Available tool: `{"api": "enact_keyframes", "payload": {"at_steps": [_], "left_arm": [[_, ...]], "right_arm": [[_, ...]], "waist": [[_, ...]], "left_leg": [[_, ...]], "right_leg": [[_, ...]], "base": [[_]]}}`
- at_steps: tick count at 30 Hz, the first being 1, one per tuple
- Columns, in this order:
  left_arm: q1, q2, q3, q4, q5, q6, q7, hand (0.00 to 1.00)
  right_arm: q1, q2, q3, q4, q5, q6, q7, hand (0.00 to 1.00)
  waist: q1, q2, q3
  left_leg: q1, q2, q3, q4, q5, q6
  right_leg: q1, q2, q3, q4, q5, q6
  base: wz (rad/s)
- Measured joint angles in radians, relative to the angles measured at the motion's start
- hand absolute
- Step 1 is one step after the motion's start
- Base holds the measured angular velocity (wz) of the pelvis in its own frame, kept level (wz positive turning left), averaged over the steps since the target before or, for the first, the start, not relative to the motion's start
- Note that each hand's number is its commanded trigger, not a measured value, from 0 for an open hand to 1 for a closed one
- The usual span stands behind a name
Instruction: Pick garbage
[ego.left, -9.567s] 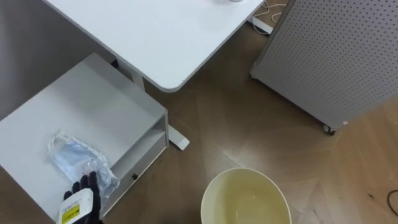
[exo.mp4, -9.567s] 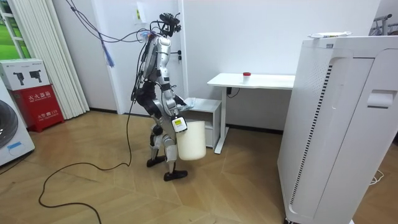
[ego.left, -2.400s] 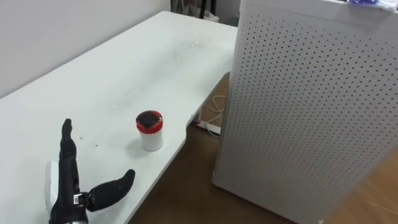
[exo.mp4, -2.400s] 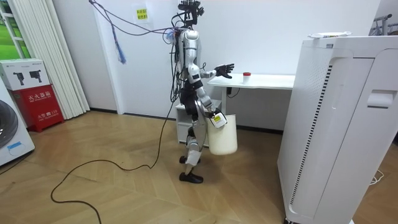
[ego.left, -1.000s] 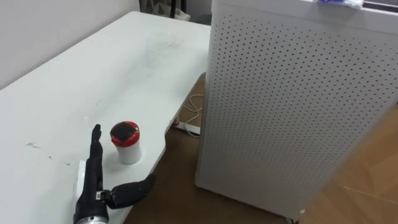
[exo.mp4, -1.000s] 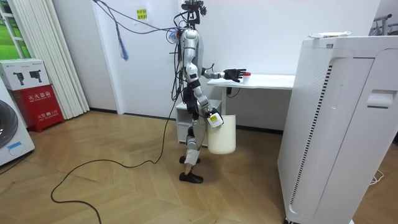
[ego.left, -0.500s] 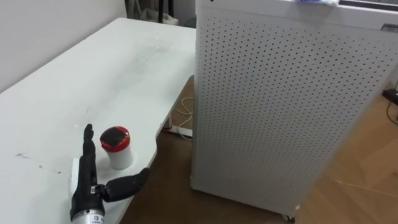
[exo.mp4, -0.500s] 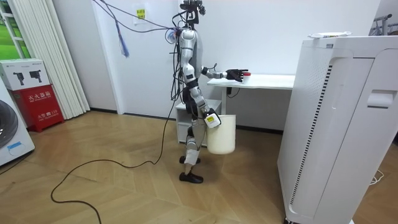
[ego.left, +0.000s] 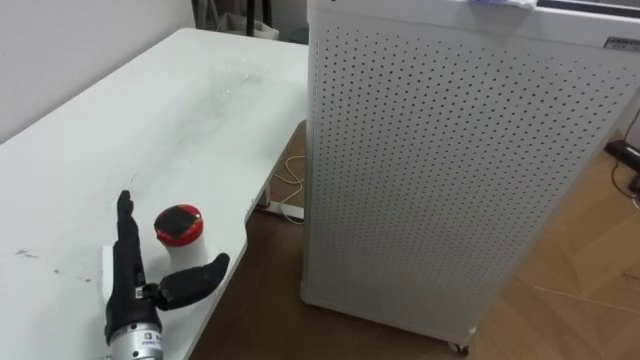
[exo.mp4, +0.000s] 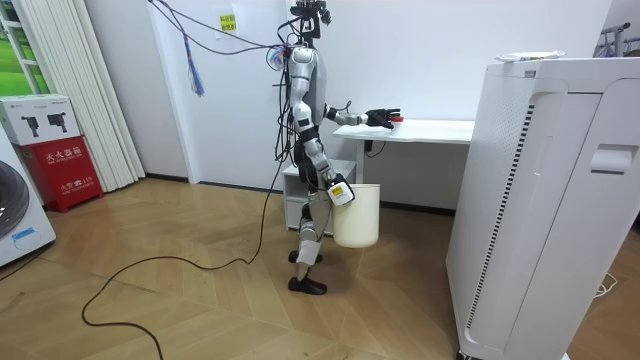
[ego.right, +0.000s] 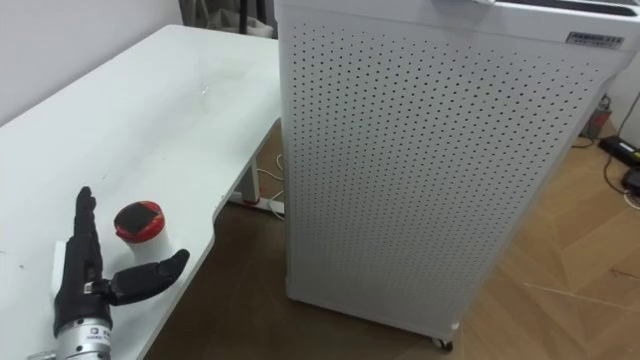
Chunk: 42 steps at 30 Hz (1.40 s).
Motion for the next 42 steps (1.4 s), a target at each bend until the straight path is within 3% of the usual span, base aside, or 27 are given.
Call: {"api": "enact_keyframes", "payload": {"at_steps": [8, 16, 26, 27, 28, 29, 35, 42], "left_arm": [[-0.026, 0.001, 0.005, 0.045, -0.087, 0.021, 0.001, 0.0], [-0.079, 0.003, 0.032, 0.103, -0.098, 0.041, 0.0, 0.0], [-0.099, 0.002, 0.035, 0.123, -0.108, 0.042, -0.006, 0.0], [-0.103, 0.002, 0.035, 0.128, -0.109, 0.042, -0.008, 0.53], [-0.109, 0.002, 0.035, 0.136, -0.116, 0.042, -0.01, 0.66], [-0.111, 0.003, 0.037, 0.142, -0.118, 0.042, -0.01, 1.0], [-0.166, 0.004, 0.045, 0.214, -0.139, 0.06, -0.032, 1.0], [-0.175, 0.011, 0.042, 0.215, -0.14, 0.061, -0.081, 1.0]], "right_arm": [[0.004, 0.0, 0.0, 0.002, 0.01, 0.003, -0.001, 1.0], [0.002, 0.001, -0.001, 0.001, 0.007, 0.022, -0.011, 1.0], [0.003, 0.007, -0.001, 0.0, 0.005, 0.022, -0.037, 1.0], [0.003, 0.007, -0.001, -0.002, 0.005, 0.022, -0.037, 1.0], [0.003, 0.007, -0.001, -0.003, 0.001, 0.022, -0.038, 1.0], [0.003, 0.007, -0.001, -0.003, 0.0, 0.022, -0.039, 1.0], [0.002, 0.009, -0.002, -0.006, 0.001, 0.022, -0.051, 1.0], [0.002, 0.012, -0.001, -0.008, 0.001, 0.022, -0.058, 1.0]], "waist": [[-0.006, -0.001, -0.0012], [-0.015, 0.0, -0.0007], [-0.025, 0.002, 0.0004], [-0.025, 0.002, 0.0005], [-0.031, 0.002, 0.0006], [-0.035, 0.003, 0.0007], [-0.049, 0.006, 0.0033], [-0.05, 0.003, 0.0069]], "left_leg": [[0.002, 0.001, 0.01, 0.0, 0.0, 0.0], [-0.004, 0.002, 0.017, 0.001, 0.0, 0.0], [-0.003, 0.003, 0.025, 0.002, 0.0, 0.0], [-0.003, 0.003, 0.025, 0.002, 0.0, 0.0], [-0.003, 0.003, 0.024, 0.002, 0.0, 0.0], [-0.002, 0.003, 0.024, 0.002, 0.0, 0.0], [0.005, 0.004, 0.026, 0.001, 0.0, 0.0], [0.0, 0.004, 0.028, 0.002, 0.0, 0.0]], "right_leg": [[0.0, 0.002, 0.017, 0.0, 0.003, -0.001], [-0.009, 0.005, 0.025, -0.001, 0.009, 0.0], [-0.009, 0.005, 0.026, -0.003, 0.011, 0.0], [-0.009, 0.004, 0.026, -0.003, 0.011, 0.0], [-0.009, 0.004, 0.027, -0.003, 0.011, 0.0], [-0.008, 0.004, 0.027, -0.003, 0.011, 0.0], [-0.005, 0.004, 0.031, -0.002, 0.013, 0.0], [-0.01, 0.005, 0.03, -0.001, 0.014, 0.0]], "base": [[-0.03], [-0.02], [-0.02], [0.0], [0.0], [0.0], [-0.01], [0.0]]}}
